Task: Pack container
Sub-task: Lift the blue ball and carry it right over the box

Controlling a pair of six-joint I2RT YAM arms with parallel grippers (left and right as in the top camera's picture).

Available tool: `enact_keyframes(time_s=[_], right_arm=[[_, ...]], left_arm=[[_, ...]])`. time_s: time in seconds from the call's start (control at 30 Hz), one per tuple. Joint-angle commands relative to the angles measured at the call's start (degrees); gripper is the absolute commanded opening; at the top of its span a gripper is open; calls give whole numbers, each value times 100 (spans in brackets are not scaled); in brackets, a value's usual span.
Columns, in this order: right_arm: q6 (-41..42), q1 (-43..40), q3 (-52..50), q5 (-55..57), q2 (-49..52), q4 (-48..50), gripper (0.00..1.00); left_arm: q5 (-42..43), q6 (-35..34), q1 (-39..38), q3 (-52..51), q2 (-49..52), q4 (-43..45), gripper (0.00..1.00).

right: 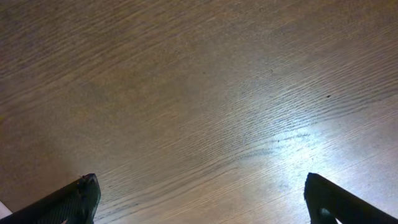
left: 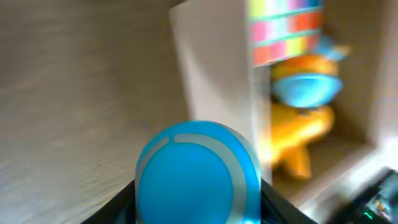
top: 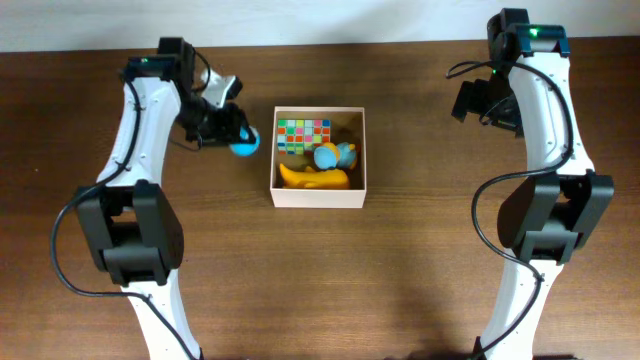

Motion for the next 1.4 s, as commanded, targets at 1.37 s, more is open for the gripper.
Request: enact_keyframes(time_s=[1.37], right_arm=[[52,-17,-4,7,-7,-2,99]], left_arm=[[-404,291,-2155,535,855,2603,59]])
